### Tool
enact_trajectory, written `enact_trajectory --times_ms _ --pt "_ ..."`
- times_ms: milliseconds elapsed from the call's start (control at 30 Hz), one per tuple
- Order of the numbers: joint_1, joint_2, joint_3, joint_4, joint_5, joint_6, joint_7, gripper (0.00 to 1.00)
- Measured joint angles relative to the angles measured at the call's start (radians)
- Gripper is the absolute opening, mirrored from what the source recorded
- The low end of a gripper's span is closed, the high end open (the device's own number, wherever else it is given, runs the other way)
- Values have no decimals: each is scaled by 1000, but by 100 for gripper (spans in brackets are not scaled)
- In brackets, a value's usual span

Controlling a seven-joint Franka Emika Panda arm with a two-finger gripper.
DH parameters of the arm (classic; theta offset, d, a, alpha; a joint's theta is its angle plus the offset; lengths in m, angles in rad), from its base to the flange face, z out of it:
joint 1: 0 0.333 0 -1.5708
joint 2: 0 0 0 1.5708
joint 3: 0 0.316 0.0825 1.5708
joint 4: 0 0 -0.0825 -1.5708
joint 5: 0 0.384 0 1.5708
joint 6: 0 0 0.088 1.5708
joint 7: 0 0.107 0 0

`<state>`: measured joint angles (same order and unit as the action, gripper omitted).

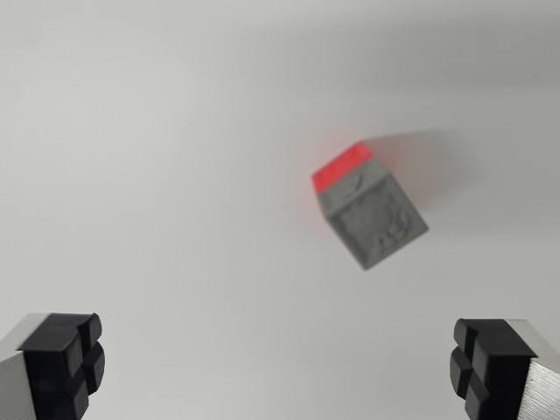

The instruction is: Destack cube

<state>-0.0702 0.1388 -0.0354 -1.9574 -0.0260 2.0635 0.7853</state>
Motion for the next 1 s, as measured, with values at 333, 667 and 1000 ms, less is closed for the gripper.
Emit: enact_trajectory --times_ms 333,667,1000 --pt "-13 0 -1 -36 0 40 -95 100" --pt "-40 0 -2 -98 2 110 -273 100" --pt "-77 13 -3 -167 11 200 -509 100"
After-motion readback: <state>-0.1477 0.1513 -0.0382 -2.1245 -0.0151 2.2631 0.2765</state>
